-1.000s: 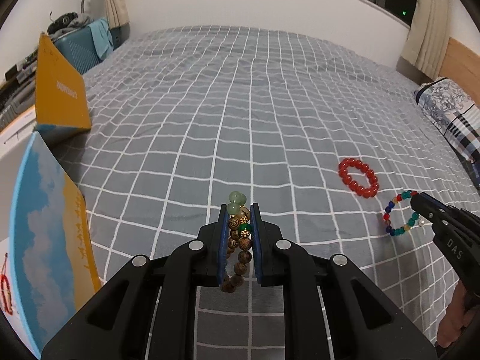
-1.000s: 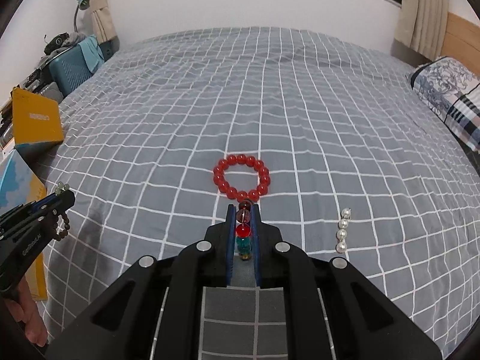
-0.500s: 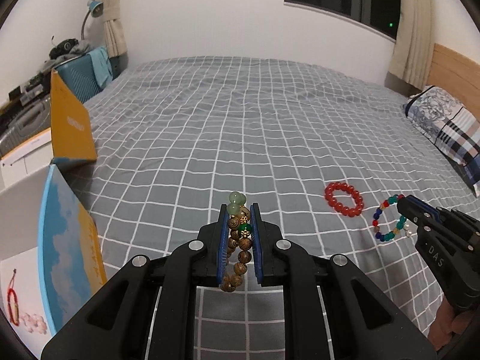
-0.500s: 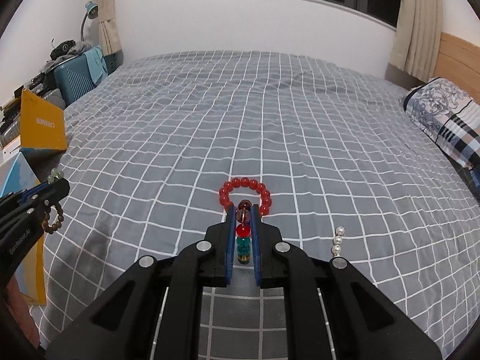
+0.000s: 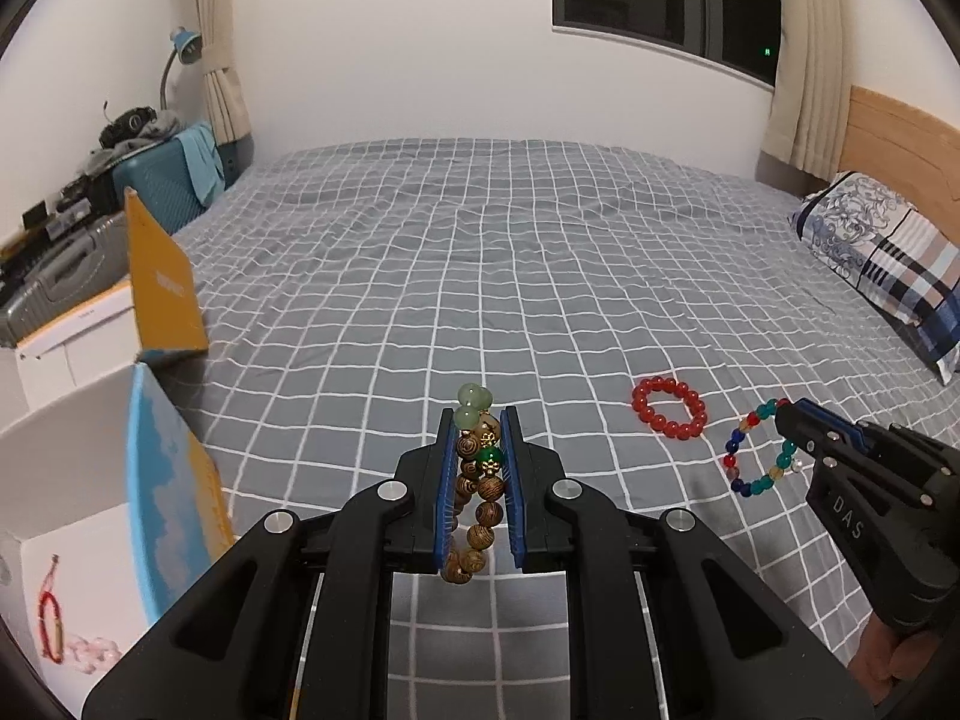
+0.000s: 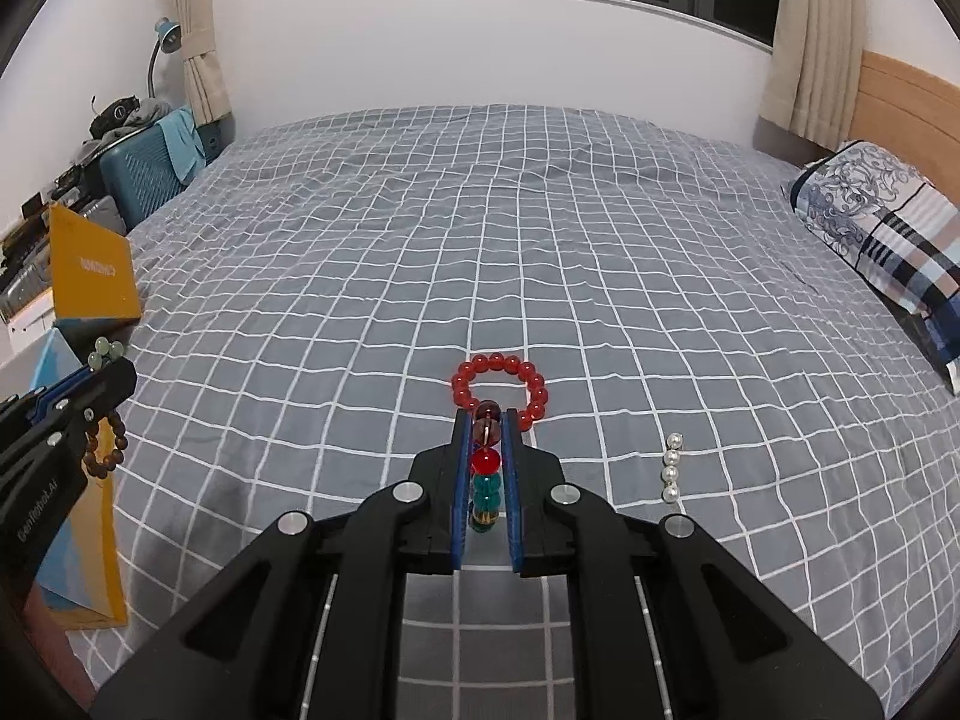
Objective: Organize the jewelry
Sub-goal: 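Carry both held bracelets over the white cardboard box with both tools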
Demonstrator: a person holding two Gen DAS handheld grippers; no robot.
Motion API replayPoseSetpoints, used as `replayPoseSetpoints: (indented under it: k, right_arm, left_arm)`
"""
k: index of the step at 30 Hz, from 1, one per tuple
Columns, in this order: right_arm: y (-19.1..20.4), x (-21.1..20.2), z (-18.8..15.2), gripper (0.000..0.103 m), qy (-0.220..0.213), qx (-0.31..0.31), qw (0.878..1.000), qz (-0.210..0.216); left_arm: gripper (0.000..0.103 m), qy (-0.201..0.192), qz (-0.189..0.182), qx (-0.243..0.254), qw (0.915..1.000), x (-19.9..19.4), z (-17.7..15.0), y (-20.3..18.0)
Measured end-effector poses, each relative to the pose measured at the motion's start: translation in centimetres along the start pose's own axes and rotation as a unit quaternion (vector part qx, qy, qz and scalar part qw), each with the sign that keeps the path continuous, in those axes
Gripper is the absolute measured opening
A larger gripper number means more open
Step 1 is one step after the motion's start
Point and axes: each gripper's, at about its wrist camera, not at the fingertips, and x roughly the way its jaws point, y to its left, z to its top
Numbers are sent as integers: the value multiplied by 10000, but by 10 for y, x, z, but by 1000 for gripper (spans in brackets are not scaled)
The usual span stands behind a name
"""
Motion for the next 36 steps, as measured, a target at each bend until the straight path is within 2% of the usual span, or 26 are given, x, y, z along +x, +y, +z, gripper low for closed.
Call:
replayPoseSetpoints:
  k: [8, 14, 19, 24, 36]
  right_arm:
    - [18, -28, 10, 9, 23, -69, 9999, 100]
    - [41, -57, 21, 9, -53, -144, 9996, 226]
    - [73, -87, 25, 9, -144, -280, 9985, 442]
    - [107, -107, 27, 9, -161, -406, 9970, 640]
    - [212, -143, 19, 9, -259, -962, 9886, 1133]
  left_arm:
    - [13, 168, -25, -78, 9998, -32, 3, 22]
    - [13, 43, -123, -336, 9993, -77, 4, 55]
    - [13, -62, 162, -349, 9992, -112, 2, 79]
    - [13, -99, 369, -632, 9973, -141, -3, 119]
    - [13, -1, 1071, -1214, 9868, -189, -32, 218]
